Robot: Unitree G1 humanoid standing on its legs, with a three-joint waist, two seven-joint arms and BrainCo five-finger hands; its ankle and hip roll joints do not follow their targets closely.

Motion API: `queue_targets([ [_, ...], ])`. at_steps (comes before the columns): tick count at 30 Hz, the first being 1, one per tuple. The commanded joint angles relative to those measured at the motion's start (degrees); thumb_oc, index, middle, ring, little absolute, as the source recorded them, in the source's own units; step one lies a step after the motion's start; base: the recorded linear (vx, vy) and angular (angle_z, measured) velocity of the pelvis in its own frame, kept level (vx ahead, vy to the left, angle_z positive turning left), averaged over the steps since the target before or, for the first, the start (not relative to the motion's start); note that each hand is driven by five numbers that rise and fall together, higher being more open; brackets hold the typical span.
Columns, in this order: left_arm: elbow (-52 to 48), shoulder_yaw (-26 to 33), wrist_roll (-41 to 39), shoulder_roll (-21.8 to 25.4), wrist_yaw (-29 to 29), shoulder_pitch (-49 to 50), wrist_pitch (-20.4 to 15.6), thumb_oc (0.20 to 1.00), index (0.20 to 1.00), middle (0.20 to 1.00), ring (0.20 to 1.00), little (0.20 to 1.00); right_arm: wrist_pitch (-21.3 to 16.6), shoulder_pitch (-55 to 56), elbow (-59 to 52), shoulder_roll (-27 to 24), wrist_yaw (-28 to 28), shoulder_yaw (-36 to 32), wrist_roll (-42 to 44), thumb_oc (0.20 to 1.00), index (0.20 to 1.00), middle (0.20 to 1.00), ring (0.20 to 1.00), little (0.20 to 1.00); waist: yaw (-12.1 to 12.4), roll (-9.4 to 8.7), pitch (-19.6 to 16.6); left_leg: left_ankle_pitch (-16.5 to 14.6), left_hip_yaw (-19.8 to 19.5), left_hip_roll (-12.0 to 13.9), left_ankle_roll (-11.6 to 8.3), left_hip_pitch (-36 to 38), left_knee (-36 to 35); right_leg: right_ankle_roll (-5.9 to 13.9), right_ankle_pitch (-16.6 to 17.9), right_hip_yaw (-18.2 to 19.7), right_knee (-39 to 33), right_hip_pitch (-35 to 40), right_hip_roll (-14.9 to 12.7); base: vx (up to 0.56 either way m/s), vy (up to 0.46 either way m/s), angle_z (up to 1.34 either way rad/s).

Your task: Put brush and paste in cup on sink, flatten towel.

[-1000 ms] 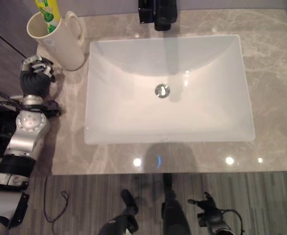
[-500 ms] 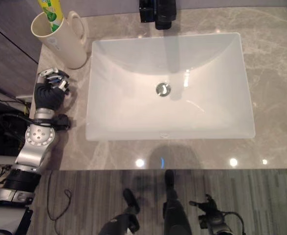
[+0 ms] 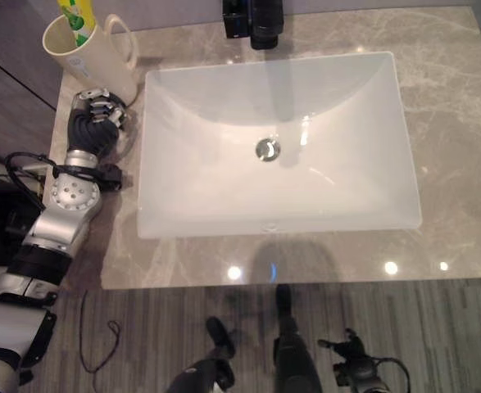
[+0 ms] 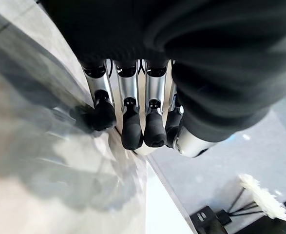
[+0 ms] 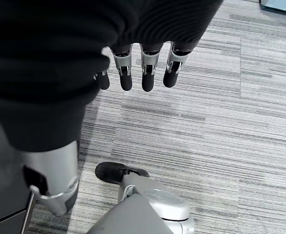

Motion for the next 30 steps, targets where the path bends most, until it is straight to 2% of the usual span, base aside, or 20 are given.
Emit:
queue_targets([
  [1,8.07,-0.64,0.78,4.83,1.86,-6.60,0.43,0.200,0.200,0.200,0.200,0.200,-0.60,0.43,-1.11,-0.95,-0.66,0.70,1.98,1.000,1.000,1.000,1.000,1.000,-1.85,0.46,0.39,2.25,-5.73,2.78,-4.09,0.50,0.37,4.59,0.23,-2.21,0.29,1.80,-2.66,0.00,0.000,0.00],
  [8,16.05,-5.52,0.10,8.44,1.04,-14.01,0.71,0.200,0.200,0.200,0.200,0.200,-1.08,-0.27,-0.99,-1.05,-0.60,1.92,3.03,1.000,1.000,1.000,1.000,1.000,-2.45,0.23,0.56,2.48,-5.85,2.71,-4.20,-0.45,0.37,4.75,0.53,-2.03,0.29,0.92,-2.55,0.00,0.000,0.00],
  [11,16.22,-5.23,-1.88,8.84,0.16,-12.93,0.33,0.200,0.200,0.200,0.200,0.200,-1.03,-0.33,-0.66,-0.96,-0.44,2.10,3.12,1.000,1.000,1.000,1.000,1.000,-2.26,0.33,0.64,2.42,-5.87,2.61,-4.20,-0.61,0.37,4.76,0.62,-1.91,0.29,0.81,-2.61,0.00,0.000,0.00],
  [14,16.24,-5.79,-2.43,10.05,-2.15,-11.50,0.81,0.200,0.200,0.200,0.200,0.200,-0.86,-0.28,-0.45,-1.15,-0.31,1.80,3.21,1.000,1.000,1.000,1.000,1.000,-2.06,0.53,0.74,2.47,-5.81,2.57,-4.21,-0.50,0.37,4.71,0.62,-1.79,0.29,0.84,-2.60,0.01,0.010,0.00],
  [15,21.22,-7.38,-1.29,12.21,-5.02,-12.42,2.46,0.200,0.200,0.200,0.200,0.200,-0.46,-0.11,-0.09,-1.59,0.33,1.75,2.57,1.000,1.000,1.000,1.000,1.000,-1.91,1.10,0.93,2.38,-5.52,2.47,-4.25,-0.35,0.37,4.76,0.63,-1.69,0.29,0.80,-2.70,0.00,0.000,0.00],
  [21,26.70,-8.10,-0.13,13.36,-4.13,-15.63,2.43,0.200,0.200,0.200,0.200,0.200,-1.08,-0.35,-0.78,-1.51,-0.01,2.09,3.11,1.000,1.000,1.000,1.000,1.000,-2.23,1.48,1.36,2.65,-5.36,2.49,-4.47,-0.67,0.37,4.75,0.78,-1.46,0.29,0.23,-2.49,0.01,0.004,-0.07],
  [25,29.90,-9.34,1.50,14.62,-4.01,-17.98,2.97,0.200,0.200,0.200,0.200,0.200,-1.72,0.03,-2.87,-1.71,-0.14,2.60,3.11,1.000,1.000,1.000,1.000,1.000,-2.71,1.28,1.56,2.76,-4.82,2.69,-4.68,-0.99,0.37,4.76,1.04,-1.10,0.29,-0.29,-2.31,0.00,0.000,0.00],
  [26,31.78,-11.13,4.01,15.54,-3.37,-20.72,3.26,0.200,0.200,0.200,0.200,0.200,-2.05,0.56,-4.46,-2.11,-0.16,2.76,3.01,1.000,1.000,1.000,1.000,1.000,-3.14,1.11,1.62,2.86,-4.56,2.83,-4.80,-1.26,0.37,4.82,1.24,-0.87,0.29,-0.74,-2.25,0.00,0.000,0.00],
  [28,33.24,-11.43,3.12,15.13,-2.85,-22.52,3.19,0.200,0.200,0.200,0.200,0.200,-2.49,0.95,-4.90,-2.44,-0.38,2.39,3.82,1.000,1.000,1.000,1.000,1.000,-3.59,0.89,1.72,3.03,-4.42,2.90,-4.94,-1.71,0.37,4.89,1.50,-0.80,0.29,-1.21,-2.19,0.04,0.004,-0.01],
  [29,33.02,-12.08,3.03,15.07,-2.90,-23.19,2.90,0.200,0.200,0.200,0.200,0.200,-2.68,1.29,-5.00,-2.54,-0.61,2.18,4.09,1.000,1.000,1.000,1.000,1.000,-3.71,1.23,1.47,1.58,-5.08,3.00,-5.45,-1.35,0.37,5.54,0.30,-0.38,0.29,-0.88,-1.97,0.00,-0.014,-0.05],
  [30,33.08,-12.14,3.02,15.08,-2.88,-23.32,2.88,0.200,0.200,0.200,0.200,0.200,-2.70,1.27,-5.07,-2.53,-0.61,2.16,4.08,1.000,1.000,1.000,1.000,1.000,-3.85,0.87,1.74,3.03,-4.42,2.91,-4.99,-1.96,0.37,4.92,1.55,-0.73,0.29,-1.50,-2.09,0.00,-0.013,-0.04],
])
